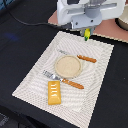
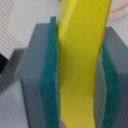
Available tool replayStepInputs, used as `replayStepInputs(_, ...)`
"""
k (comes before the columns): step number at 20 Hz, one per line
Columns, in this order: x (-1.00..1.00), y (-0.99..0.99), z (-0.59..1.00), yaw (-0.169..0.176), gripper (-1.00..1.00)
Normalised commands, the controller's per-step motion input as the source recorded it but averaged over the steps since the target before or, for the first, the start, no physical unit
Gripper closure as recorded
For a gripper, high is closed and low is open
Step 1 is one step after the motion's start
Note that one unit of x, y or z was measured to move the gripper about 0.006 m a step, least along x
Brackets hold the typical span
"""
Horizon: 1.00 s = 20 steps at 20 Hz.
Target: Interact with the objects in diverse but meaningful ways.
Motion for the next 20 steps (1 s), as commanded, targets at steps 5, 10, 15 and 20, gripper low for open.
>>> replayStepInputs(5,-0.03,0.37,-0.21,0.001,1.00)
replayStepInputs(10,-0.05,0.34,-0.22,0.000,1.00)
replayStepInputs(15,-0.07,0.34,-0.24,0.000,1.00)
replayStepInputs(20,-0.10,0.32,-0.28,0.000,1.00)
